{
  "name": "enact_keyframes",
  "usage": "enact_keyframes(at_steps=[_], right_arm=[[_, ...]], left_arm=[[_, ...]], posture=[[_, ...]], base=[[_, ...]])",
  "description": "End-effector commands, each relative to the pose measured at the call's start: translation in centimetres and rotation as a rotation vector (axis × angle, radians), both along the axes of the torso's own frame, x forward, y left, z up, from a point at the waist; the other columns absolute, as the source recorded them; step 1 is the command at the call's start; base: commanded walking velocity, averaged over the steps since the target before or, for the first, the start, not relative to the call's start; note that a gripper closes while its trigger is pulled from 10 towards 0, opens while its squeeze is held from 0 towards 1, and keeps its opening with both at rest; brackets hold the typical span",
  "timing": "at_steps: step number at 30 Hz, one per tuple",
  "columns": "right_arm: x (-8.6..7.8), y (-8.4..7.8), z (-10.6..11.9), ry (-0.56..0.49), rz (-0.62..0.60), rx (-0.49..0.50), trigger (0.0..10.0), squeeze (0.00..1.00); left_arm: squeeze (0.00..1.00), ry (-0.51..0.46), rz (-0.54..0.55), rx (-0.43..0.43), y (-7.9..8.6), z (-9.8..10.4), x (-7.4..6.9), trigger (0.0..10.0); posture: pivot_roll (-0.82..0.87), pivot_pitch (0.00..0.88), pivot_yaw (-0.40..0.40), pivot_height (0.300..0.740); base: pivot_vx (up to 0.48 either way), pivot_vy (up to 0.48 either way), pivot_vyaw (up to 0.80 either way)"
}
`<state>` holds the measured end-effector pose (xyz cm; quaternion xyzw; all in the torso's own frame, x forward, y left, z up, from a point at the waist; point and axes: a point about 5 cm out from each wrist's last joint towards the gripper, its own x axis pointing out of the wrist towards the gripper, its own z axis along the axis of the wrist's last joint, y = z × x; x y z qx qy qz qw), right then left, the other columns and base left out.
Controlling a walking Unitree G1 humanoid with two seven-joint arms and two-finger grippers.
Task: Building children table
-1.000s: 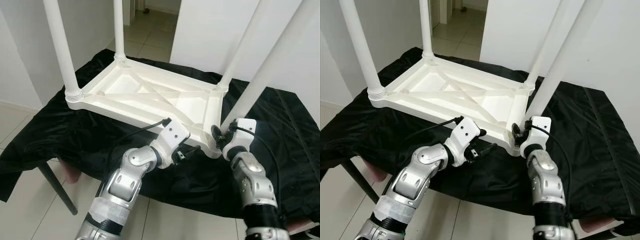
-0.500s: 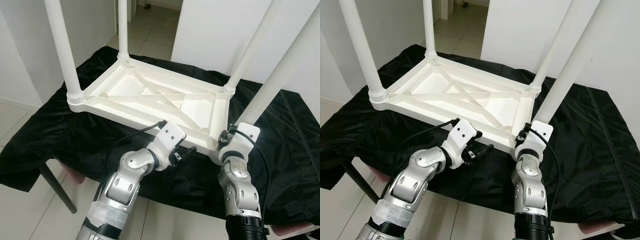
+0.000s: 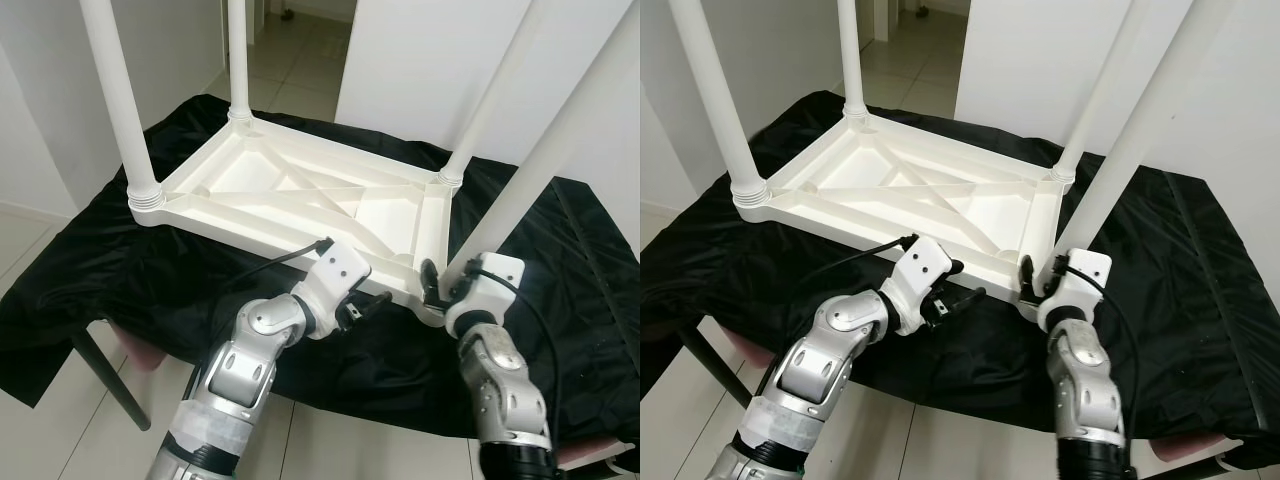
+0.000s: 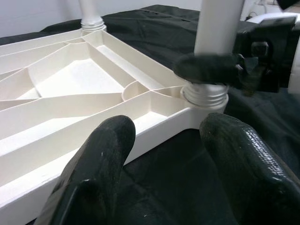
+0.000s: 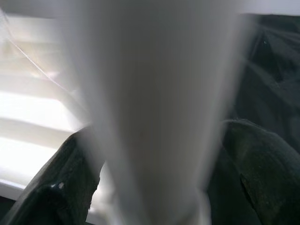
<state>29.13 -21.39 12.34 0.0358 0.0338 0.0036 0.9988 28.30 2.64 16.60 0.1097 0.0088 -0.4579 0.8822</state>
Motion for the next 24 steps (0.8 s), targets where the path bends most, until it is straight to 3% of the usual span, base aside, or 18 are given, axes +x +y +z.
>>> enact_keyframes(at_steps=[1, 3, 7, 9, 12, 15, 16, 18, 19, 20, 21, 24], right_arm=[[0.3, -0.6, -0.4, -0.010, 0.150, -0.034, 10.0, 0.00], [0.5, -1.0, -0.5, 0.001, 0.269, -0.054, 10.0, 0.00], [0.7, -1.1, -0.4, -0.002, 0.298, -0.059, 10.0, 0.00], [1.5, -1.2, 0.3, -0.024, 0.413, -0.083, 10.0, 0.00], [1.9, -1.1, 0.6, -0.031, 0.460, -0.088, 10.0, 0.00], [2.7, -0.5, 1.3, -0.042, 0.540, -0.103, 10.0, 0.00], [3.8, -0.2, 1.9, -0.052, 0.598, -0.150, 10.0, 0.00], [4.2, -0.1, 2.1, -0.054, 0.610, -0.169, 10.0, 0.00], [4.6, 0.0, 2.2, -0.054, 0.627, -0.181, 5.7, 0.00], [4.6, 0.0, 2.2, -0.054, 0.627, -0.181, 5.7, 0.00], [4.8, 0.1, 2.2, -0.046, 0.662, -0.202, 0.0, 0.00], [4.8, 0.0, 2.0, -0.028, 0.689, -0.203, 0.0, 0.00]], left_arm=[[0.00, -0.021, 0.077, 0.005, 0.0, 0.2, 0.2, 10.0], [0.00, -0.020, 0.077, 0.007, 0.1, 0.3, 0.1, 10.0], [0.00, -0.021, 0.079, 0.010, 0.2, 0.3, 0.2, 10.0], [0.00, -0.027, 0.089, 0.017, 0.5, 0.4, 0.3, 10.0], [0.00, -0.029, 0.092, 0.020, 0.5, 0.5, 0.3, 10.0], [0.00, -0.035, 0.095, 0.023, 0.6, 0.6, 0.4, 10.0], [0.00, -0.041, 0.098, 0.022, 0.5, 0.8, 0.4, 10.0], [0.00, -0.044, 0.101, 0.023, 0.5, 0.8, 0.4, 10.0], [0.00, -0.047, 0.105, 0.026, 0.5, 0.8, 0.4, 10.0], [0.00, -0.047, 0.105, 0.026, 0.5, 0.8, 0.4, 10.0], [0.00, -0.048, 0.113, 0.025, 0.5, 0.9, 0.2, 10.0], [0.00, -0.042, 0.119, 0.020, 0.5, 0.9, 0.0, 10.0]], posture=[[0.03, 0.000, -0.134, 0.740], [0.04, 0.001, -0.131, 0.740], [0.05, 0.004, -0.133, 0.740], [0.06, 0.007, -0.131, 0.740], [0.06, 0.007, -0.131, 0.740], [0.07, 0.005, -0.132, 0.740], [0.08, 0.002, -0.136, 0.740], [0.10, 0.005, -0.146, 0.740], [0.10, 0.006, -0.147, 0.740], [0.10, 0.006, -0.147, 0.740], [0.11, 0.012, -0.153, 0.740], [0.12, 0.015, -0.158, 0.740]], base=[[0.000, 0.000, 0.00], [0.000, 0.000, 0.00], [0.000, 0.000, 0.00], [0.000, 0.000, 0.00], [0.000, 0.000, 0.00], [0.000, 0.000, 0.00], [0.000, 0.000, 0.00], [0.000, 0.000, 0.00], [0.000, 0.000, 0.00], [0.000, 0.000, 0.00], [0.000, 0.000, 0.00], [0.000, 0.000, 0.00]])
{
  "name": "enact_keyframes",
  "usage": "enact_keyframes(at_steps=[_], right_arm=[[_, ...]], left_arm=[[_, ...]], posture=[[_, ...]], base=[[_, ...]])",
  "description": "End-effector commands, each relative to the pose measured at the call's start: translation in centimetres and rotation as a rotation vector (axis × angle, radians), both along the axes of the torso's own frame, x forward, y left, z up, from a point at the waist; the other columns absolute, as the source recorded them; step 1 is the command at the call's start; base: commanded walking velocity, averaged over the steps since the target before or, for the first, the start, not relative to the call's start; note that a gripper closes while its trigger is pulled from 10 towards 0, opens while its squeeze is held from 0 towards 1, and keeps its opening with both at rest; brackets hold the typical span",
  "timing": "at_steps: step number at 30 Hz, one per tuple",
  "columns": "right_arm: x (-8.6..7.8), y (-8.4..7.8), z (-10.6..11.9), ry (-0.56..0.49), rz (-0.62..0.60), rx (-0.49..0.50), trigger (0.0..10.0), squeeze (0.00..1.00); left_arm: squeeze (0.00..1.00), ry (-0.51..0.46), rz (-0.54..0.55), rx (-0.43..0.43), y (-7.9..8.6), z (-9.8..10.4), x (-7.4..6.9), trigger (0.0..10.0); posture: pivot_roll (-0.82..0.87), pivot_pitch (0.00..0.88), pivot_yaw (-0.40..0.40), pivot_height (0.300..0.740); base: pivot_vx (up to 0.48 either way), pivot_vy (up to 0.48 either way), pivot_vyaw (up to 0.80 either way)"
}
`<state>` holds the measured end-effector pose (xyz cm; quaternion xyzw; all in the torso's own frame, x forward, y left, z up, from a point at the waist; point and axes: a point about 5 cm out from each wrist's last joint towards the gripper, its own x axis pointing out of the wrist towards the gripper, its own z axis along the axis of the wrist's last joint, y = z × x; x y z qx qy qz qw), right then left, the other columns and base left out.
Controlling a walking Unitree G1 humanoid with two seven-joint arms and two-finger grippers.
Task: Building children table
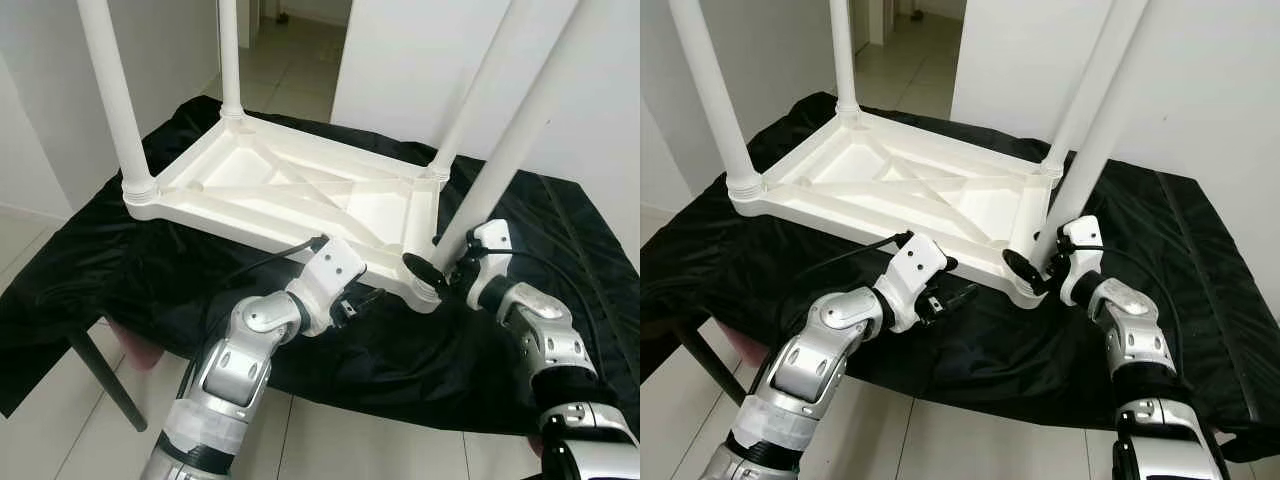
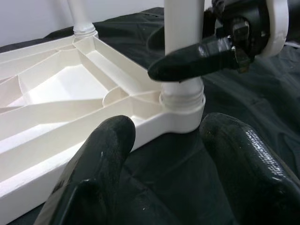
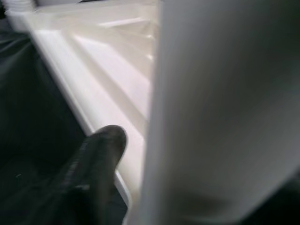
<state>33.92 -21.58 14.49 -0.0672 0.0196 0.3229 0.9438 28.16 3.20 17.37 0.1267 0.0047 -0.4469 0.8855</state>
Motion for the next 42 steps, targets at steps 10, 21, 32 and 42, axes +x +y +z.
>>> enact_keyframes(at_steps=[10, 21, 32, 42], right_arm=[[-0.1, -0.6, -0.8, 0.047, 0.053, -0.026, 0.0, 0.00], [0.0, -0.5, -1.1, 0.076, -0.063, 0.050, 10.0, 0.00], [-0.4, -0.6, -1.6, 0.070, -0.338, 0.168, 10.0, 0.00], [-2.5, 2.6, -1.7, 0.042, -0.689, 0.322, 10.0, 0.00]], left_arm=[[0.00, -0.010, 0.107, -0.005, -0.1, -0.1, 0.0, 10.0], [0.00, -0.005, 0.131, -0.016, 0.2, -0.3, 0.8, 10.0], [0.00, -0.002, 0.087, -0.016, -0.7, -0.2, 0.8, 10.0], [0.00, 0.005, 0.066, 0.000, -0.6, -0.4, 0.9, 10.0]], posture=[[0.11, 0.022, -0.164, 0.740], [0.06, 0.020, -0.182, 0.740], [0.01, 0.025, -0.143, 0.740], [0.02, 0.013, -0.126, 0.740]], base=[[0.000, 0.000, 0.00], [0.000, 0.000, 0.00], [0.000, 0.000, 0.00], [0.000, 0.000, 0.00]])
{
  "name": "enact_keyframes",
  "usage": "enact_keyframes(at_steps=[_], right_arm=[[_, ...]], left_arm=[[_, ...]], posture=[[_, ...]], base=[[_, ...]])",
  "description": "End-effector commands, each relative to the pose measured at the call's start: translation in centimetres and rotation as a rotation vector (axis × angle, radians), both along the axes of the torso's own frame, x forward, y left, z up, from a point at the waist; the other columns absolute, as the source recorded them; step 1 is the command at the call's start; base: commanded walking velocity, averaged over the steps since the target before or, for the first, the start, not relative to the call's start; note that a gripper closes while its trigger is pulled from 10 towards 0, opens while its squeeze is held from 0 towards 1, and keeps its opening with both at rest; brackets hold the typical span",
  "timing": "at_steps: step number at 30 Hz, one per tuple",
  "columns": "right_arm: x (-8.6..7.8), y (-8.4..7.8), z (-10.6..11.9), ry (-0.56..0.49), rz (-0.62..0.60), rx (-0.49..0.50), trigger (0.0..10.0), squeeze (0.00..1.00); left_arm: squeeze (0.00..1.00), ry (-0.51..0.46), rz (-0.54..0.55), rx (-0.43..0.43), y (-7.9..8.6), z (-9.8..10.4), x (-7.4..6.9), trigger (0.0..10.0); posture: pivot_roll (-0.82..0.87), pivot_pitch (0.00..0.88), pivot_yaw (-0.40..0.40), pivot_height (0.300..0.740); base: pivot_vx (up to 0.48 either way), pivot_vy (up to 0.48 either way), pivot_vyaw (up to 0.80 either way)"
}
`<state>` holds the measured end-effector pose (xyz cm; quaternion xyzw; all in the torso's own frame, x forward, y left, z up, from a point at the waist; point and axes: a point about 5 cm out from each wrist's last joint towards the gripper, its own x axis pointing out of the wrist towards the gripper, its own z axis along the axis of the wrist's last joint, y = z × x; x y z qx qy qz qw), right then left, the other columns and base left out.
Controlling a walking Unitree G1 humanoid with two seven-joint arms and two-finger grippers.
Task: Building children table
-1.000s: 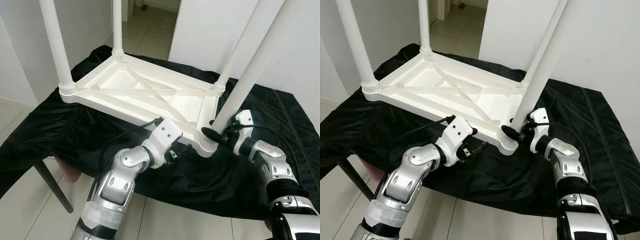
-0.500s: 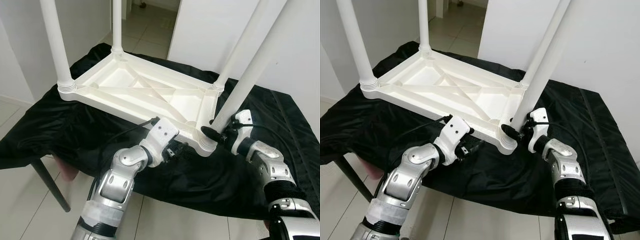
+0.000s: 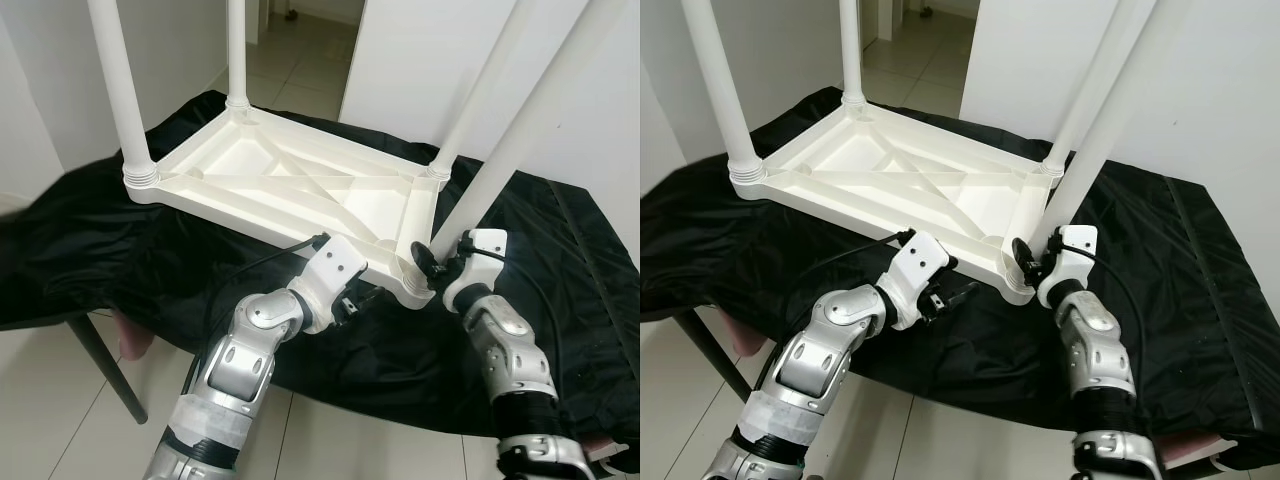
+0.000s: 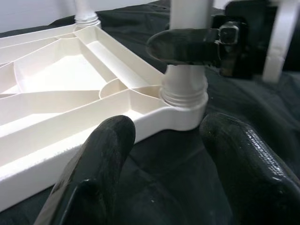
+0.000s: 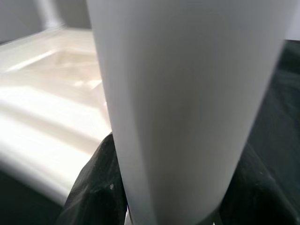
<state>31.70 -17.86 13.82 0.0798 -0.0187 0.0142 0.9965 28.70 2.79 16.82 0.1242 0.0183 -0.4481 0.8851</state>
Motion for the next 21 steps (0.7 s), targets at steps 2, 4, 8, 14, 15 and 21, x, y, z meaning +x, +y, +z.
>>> enact_keyframes(at_steps=[2, 4, 8, 14, 15, 21], right_arm=[[-1.1, 0.8, -1.1, 0.063, -0.182, 0.036, 10.0, 0.00], [-1.4, 1.4, -1.2, 0.068, -0.231, 0.031, 10.0, 0.00], [-1.8, 2.5, -0.9, 0.064, -0.326, 0.040, 10.0, 0.00], [-1.7, 2.8, -0.9, 0.060, -0.311, 0.031, 10.0, 0.00], [-1.7, 2.1, -0.8, 0.032, -0.272, 0.024, 10.0, 1.00], [-1.7, -0.1, -0.8, 0.025, -0.195, 0.022, 10.0, 1.00]], left_arm=[[0.00, -0.019, 0.062, 0.001, -0.1, -0.1, 0.2, 10.0], [0.00, -0.018, 0.061, 0.002, 0.0, -0.2, 0.2, 10.0], [0.00, -0.019, 0.064, 0.003, 0.1, -0.2, 0.2, 10.0], [0.00, -0.028, 0.068, 0.004, 0.1, -0.1, 0.5, 10.0], [0.00, -0.032, 0.065, 0.003, 0.0, 0.0, 0.6, 10.0], [0.00, -0.036, 0.061, 0.000, -0.1, 0.0, 0.6, 10.0]], posture=[[0.02, 0.002, -0.124, 0.740], [0.02, 0.002, -0.124, 0.740], [0.03, 0.000, -0.124, 0.740], [0.02, 0.000, -0.121, 0.740], [0.02, 0.000, -0.122, 0.740], [0.02, 0.000, -0.123, 0.740]], base=[[0.000, 0.000, 0.00], [0.000, 0.000, 0.00], [0.000, 0.000, 0.00], [0.000, 0.000, 0.00], [0.000, 0.000, 0.00], [0.000, 0.000, 0.00]])
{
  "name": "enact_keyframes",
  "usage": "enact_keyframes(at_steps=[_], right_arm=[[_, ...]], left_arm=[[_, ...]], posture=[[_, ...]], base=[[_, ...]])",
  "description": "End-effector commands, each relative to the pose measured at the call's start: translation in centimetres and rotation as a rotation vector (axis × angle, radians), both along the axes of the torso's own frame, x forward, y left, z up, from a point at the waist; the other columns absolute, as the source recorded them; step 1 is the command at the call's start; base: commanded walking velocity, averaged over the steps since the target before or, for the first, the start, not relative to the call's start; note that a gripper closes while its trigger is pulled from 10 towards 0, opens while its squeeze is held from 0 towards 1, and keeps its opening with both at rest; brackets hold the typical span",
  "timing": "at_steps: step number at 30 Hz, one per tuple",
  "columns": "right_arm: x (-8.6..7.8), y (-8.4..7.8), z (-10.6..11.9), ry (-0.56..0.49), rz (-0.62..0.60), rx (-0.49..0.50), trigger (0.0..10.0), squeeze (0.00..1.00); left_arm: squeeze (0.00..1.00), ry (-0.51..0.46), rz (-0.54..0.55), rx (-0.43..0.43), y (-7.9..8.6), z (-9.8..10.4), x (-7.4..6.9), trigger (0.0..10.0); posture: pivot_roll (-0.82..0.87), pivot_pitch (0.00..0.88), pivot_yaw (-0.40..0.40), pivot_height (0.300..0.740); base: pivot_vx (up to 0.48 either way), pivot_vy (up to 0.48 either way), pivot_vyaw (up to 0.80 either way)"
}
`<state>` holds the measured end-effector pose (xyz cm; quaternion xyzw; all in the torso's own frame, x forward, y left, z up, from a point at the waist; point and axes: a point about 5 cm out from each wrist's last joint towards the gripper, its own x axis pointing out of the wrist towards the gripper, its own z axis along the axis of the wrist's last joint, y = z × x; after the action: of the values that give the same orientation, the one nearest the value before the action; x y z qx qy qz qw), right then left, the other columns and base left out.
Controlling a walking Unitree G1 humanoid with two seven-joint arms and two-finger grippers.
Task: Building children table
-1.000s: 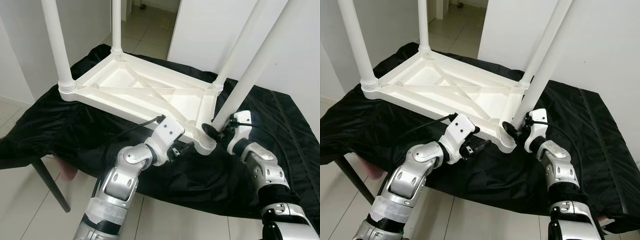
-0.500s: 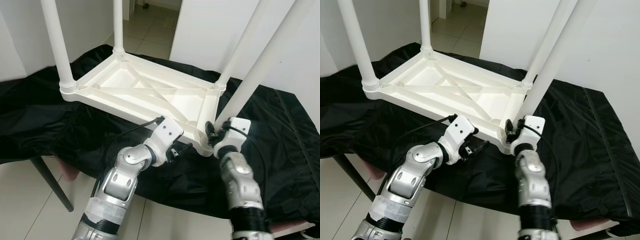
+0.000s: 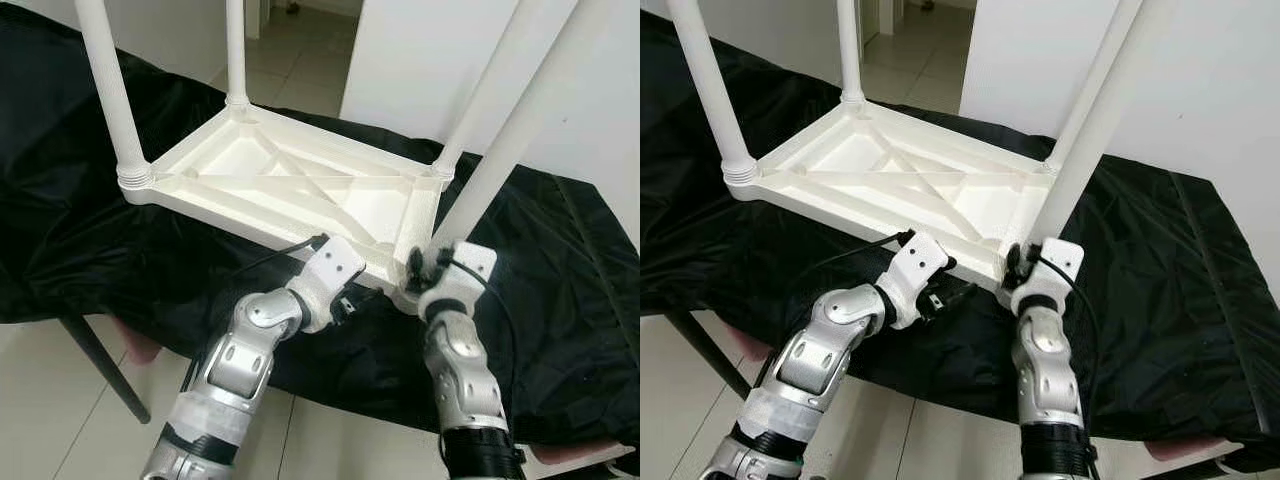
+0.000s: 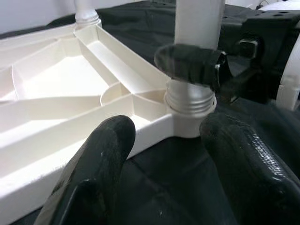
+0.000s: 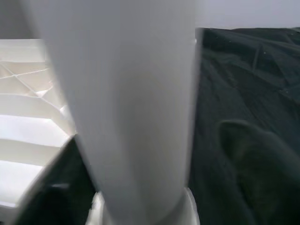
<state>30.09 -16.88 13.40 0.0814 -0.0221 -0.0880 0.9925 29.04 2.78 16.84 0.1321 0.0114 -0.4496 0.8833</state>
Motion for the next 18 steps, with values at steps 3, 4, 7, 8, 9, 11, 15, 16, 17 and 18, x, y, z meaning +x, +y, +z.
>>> enact_keyframes(at_steps=[3, 4, 7, 8, 9, 11, 15, 16, 17, 18], right_arm=[[0.0, -2.0, -0.2, 0.016, 0.120, 0.027, 10.0, 0.59], [0.1, -2.2, -0.1, 0.007, 0.154, 0.025, 10.0, 0.59], [0.1, -2.5, 0.0, 0.008, 0.172, 0.032, 10.0, 0.00], [0.3, -2.9, 0.2, 0.000, 0.228, -0.001, 10.0, 0.00], [0.5, -3.2, 0.4, -0.003, 0.299, -0.039, 10.0, 0.00], [0.7, -3.6, 0.9, -0.018, 0.403, -0.103, 10.0, 0.00], [0.8, -3.5, 1.2, -0.023, 0.531, -0.168, 10.0, 0.00], [1.0, -3.5, 1.4, -0.021, 0.581, -0.200, 10.0, 0.00], [1.3, -3.5, 1.4, -0.013, 0.637, -0.220, 10.0, 0.00], [1.5, -3.6, 1.4, -0.007, 0.667, -0.229, 10.0, 0.00]], left_arm=[[0.00, -0.015, 0.065, -0.010, -0.1, -0.2, 0.1, 10.0], [0.00, -0.014, 0.064, -0.009, -0.2, -0.2, 0.1, 10.0], [0.00, -0.015, 0.060, -0.008, -0.3, -0.2, 0.1, 10.0], [0.00, -0.015, 0.054, -0.009, -0.4, -0.2, 0.0, 10.0], [0.00, -0.016, 0.050, -0.009, -0.5, -0.2, 0.0, 10.0], [0.00, -0.016, 0.046, -0.010, -0.6, -0.2, 0.0, 10.0], [0.00, -0.018, 0.044, -0.011, -0.6, -0.2, 0.1, 10.0], [0.00, -0.018, 0.043, -0.012, -0.7, -0.2, 0.1, 10.0], [0.00, -0.021, 0.042, -0.014, -0.7, -0.1, 0.2, 10.0], [0.00, -0.022, 0.041, -0.014, -0.8, -0.1, 0.2, 10.0]], posture=[[0.02, 0.000, -0.120, 0.740], [0.02, 0.000, -0.120, 0.740], [0.02, 0.000, -0.121, 0.740], [0.01, 0.000, -0.121, 0.740], [0.01, 0.000, -0.121, 0.740], [0.01, 0.000, -0.121, 0.740], [0.01, 0.000, -0.121, 0.740], [0.01, 0.000, -0.121, 0.740], [0.01, 0.000, -0.122, 0.740], [0.01, 0.000, -0.124, 0.740]], base=[[0.000, 0.000, 0.00], [0.000, 0.000, 0.00], [0.000, 0.000, 0.00], [0.000, 0.000, 0.00], [0.000, 0.000, 0.00], [0.000, 0.000, 0.00], [0.000, 0.000, 0.00], [0.000, 0.000, 0.00], [0.000, 0.000, 0.00], [0.000, 0.000, 0.00]])
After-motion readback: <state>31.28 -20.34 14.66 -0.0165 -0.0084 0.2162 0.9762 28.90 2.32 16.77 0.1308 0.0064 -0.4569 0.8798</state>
